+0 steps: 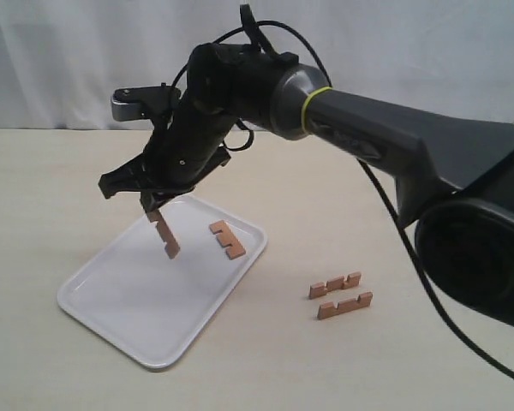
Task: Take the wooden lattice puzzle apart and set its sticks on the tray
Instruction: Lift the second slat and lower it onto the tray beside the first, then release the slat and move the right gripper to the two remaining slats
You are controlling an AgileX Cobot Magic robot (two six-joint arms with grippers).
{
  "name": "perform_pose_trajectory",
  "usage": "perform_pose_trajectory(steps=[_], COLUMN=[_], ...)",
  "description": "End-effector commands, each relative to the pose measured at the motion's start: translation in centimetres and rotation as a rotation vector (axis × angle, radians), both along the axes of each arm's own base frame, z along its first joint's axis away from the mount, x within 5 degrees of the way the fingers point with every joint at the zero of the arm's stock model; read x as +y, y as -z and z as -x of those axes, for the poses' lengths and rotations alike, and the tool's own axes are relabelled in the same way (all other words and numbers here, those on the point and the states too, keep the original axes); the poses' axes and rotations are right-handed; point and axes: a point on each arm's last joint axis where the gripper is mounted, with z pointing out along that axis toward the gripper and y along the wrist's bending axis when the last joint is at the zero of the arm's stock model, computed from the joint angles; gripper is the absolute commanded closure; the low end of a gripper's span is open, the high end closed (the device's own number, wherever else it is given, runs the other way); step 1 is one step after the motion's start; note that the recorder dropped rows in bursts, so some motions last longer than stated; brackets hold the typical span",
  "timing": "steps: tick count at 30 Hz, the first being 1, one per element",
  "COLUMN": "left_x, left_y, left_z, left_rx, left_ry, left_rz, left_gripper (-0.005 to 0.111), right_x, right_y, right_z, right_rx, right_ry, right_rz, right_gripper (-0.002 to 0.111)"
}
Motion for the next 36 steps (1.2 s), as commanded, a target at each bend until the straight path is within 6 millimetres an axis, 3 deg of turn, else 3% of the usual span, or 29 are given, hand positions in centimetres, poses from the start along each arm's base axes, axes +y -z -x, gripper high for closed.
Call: perform_pose_trajectory(steps=[1,6,18,21,26,30,36], left_x=[0.0,0.0,0.0,0.0,0.0,0.0,0.0], left_y=[0.0,0.0,0.0,0.0,0.0,0.0,0.0], left_z=[0.0,0.0,0.0,0.0,0.0,0.0,0.0], left_rx=[-0.010,-0.010,-0.010,-0.010,-0.010,-0.010,-0.010], left_ry=[0.007,0.007,0.007,0.007,0.007,0.007,0.007], left_rz=[0.001,0.001,0.001,0.001,0.001,0.001,0.001], left_gripper=[0.107,0.107,0.107,0.107,0.107,0.107,0.107], right_x=[1.4,1.8,0.9,0.2,-1.0,-1.9,-3.8], right_y=[1.0,2.9,4.3,4.4,4.4,3.1,-0.5], right_z=[-0.9,-1.8,-2.1,-2.4,-3.0,-3.0,-2.2], right_rx=[0.001,-0.012,0.002,0.026,0.063,0.067,-0.001], right_ry=[-0.039,-0.022,-0.018,0.016,0.070,0.065,-0.024], right_rz=[-0.062,-0.070,0.045,0.057,0.060,0.088,0.233], right_gripper=[0.104,0.104,0.103,0.096,0.072,0.058,0.058])
